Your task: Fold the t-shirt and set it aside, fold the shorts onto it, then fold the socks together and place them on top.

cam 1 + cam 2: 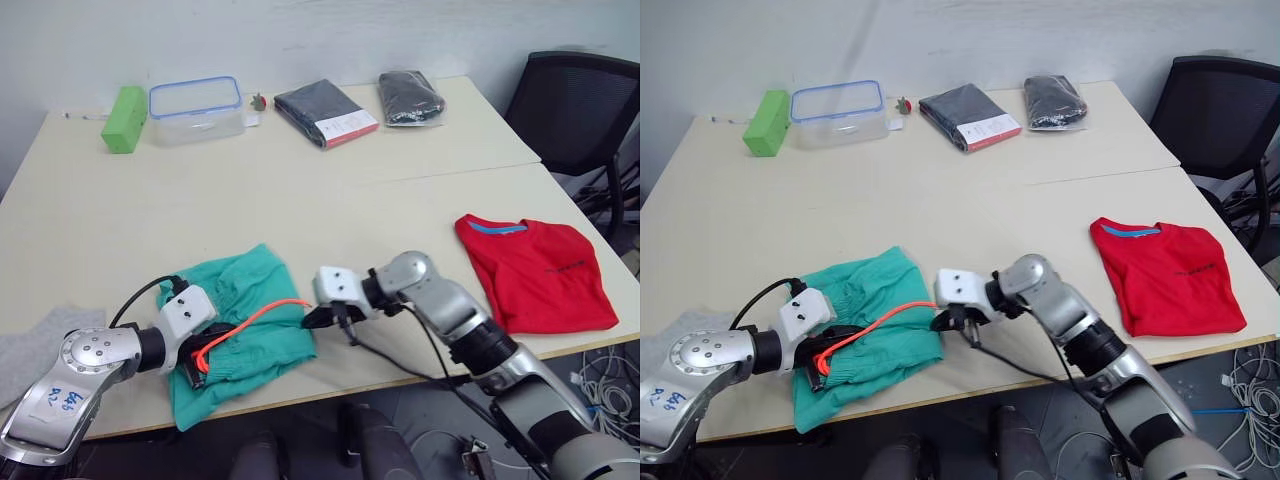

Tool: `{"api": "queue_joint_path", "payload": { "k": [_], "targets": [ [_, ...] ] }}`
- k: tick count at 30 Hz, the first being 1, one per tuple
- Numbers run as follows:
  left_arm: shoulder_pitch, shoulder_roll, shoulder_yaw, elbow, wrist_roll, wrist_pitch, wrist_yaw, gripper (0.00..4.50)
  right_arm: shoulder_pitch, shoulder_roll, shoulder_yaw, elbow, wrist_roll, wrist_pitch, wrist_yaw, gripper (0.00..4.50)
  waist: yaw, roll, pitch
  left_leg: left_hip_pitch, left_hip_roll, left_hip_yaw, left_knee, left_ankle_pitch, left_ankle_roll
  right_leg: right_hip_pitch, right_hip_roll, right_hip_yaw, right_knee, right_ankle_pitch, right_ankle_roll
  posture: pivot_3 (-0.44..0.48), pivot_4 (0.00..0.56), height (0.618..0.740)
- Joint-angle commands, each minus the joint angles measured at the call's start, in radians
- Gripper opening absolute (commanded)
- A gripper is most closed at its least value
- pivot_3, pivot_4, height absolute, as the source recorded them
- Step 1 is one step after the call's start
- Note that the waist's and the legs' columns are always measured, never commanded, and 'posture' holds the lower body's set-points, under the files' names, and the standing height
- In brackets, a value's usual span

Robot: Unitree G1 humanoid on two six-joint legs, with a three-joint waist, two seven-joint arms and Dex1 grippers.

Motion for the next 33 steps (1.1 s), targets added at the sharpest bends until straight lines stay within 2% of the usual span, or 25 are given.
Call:
{"api": "queue_joint_path", "payload": {
  "k": [1, 5, 9, 12, 13, 16, 20, 21, 28, 31, 33],
  "targets": [
    [-0.009, -0.017, 0.047, -0.013, -0.007, -0.022, 0.012, 0.0, -0.068, -0.006, -0.118, -0.049, 0.156, 0.208, 0.018, 0.63, -0.001, 0.0, 0.0, 0.0, 0.0, 0.0, 0.0, 0.0, 0.001, 0.0, 0.0, 0.0, 0.0, 0.0, 0.0, 0.0, 0.15, 0.74],
    [-0.02, -0.054, 0.113, -0.052, -0.102, 0.019, -0.005, 0.0, -0.149, 0.017, -0.178, 0.028, 0.229, 0.406, -0.034, 1.97, 0.001, 0.0, 0.0, 0.0, 0.001, -0.001, 0.0, 0.0, 0.0, -0.001, 0.001, 0.001, 0.001, 0.0, -0.001, 0.0, 0.15, 0.74],
    [-0.005, -0.031, 0.182, -0.084, -0.157, 0.026, -0.048, 0.83, -0.205, 0.072, -0.182, 0.148, 0.257, 0.541, -0.079, 3.28, 0.0, 0.0, 0.0, -0.001, 0.001, -0.002, 0.0, 0.0, 0.0, -0.001, 0.0, 0.002, 0.001, -0.001, -0.001, 0.0, 0.15, 0.74],
    [-0.007, -0.017, 0.211, -0.088, -0.173, 0.025, -0.059, 1.78, -0.225, 0.116, -0.152, 0.244, 0.24, 0.576, -0.101, 4.35, -0.001, 0.0, 0.0, -0.001, 0.001, -0.002, 0.0, 0.0, 0.0, -0.001, 0.0, 0.002, 0.0, -0.001, -0.002, 0.0, 0.15, 0.74],
    [-0.012, -0.018, 0.232, -0.099, -0.206, 0.038, -0.068, 2.07, -0.238, 0.14, -0.155, 0.29, 0.235, 0.592, -0.119, 4.5, -0.002, 0.0, 0.0, -0.001, 0.001, -0.001, 0.0, 0.0, 0.0, -0.001, 0.0, 0.002, 0.0, -0.001, -0.002, 0.0, 0.15, 0.74],
    [-0.032, -0.018, 0.3, -0.134, -0.31, 0.087, -0.08, 3.02, -0.273, 0.203, -0.16, 0.423, 0.219, 0.603, -0.155, 4.5, -0.004, 0.0, 0.0, -0.002, 0.001, -0.001, 0.0, 0.0, -0.001, -0.001, 0.0, 0.002, 0.0, -0.001, -0.001, 0.0, 0.15, 0.74],
    [-0.02, 0.007, 0.357, -0.169, -0.366, 0.114, -0.093, 4.36, -0.304, 0.282, -0.152, 0.551, 0.191, 0.58, -0.179, 4.5, -0.005, 0.0, 0.0, -0.002, 0.001, -0.001, 0.0, 0.003, -0.005, -0.001, 0.001, 0.002, 0.0, -0.001, -0.001, 0.0, 0.15, 0.74],
    [-0.016, 0.012, 0.366, -0.174, -0.374, 0.117, -0.093, 4.49, -0.307, 0.299, -0.144, 0.571, 0.18, 0.568, -0.183, 4.5, -0.006, 0.0, 0.0, -0.002, 0.001, -0.001, 0.0, 0.003, -0.005, -0.001, 0.001, 0.002, 0.0, -0.001, -0.001, 0.0, 0.15, 0.74],
    [-0.006, 0.027, 0.389, -0.193, -0.372, 0.121, -0.071, 4.49, -0.289, 0.432, -0.096, 0.631, 0.136, 0.521, -0.197, 4.5, -0.032, -0.001, -0.001, 0.0, 0.002, -0.001, 0.0, 0.003, -0.008, 0.0, 0.002, 0.002, 0.001, -0.001, -0.001, 0.0, 0.15, 0.74],
    [0.003, 0.03, 0.411, -0.208, -0.38, 0.126, -0.064, 4.49, -0.275, 0.485, -0.113, 0.682, 0.12, 0.509, -0.243, 4.5, -0.04, -0.003, -0.002, 0.001, 0.008, 0.0, 0.0, 0.002, -0.012, 0.0, 0.008, 0.005, 0.001, -0.002, -0.003, 0.0, 0.15, 0.74],
    [0.009, 0.029, 0.419, -0.217, -0.381, 0.127, -0.058, 4.5, -0.267, 0.494, -0.122, 0.691, 0.116, 0.507, -0.255, 4.14, -0.045, -0.003, -0.003, 0.001, 0.012, 0.0, 0.0, 0.001, -0.015, 0.0, 0.012, 0.005, 0.001, -0.004, -0.006, 0.0, 0.15, 0.74]
  ]
}}
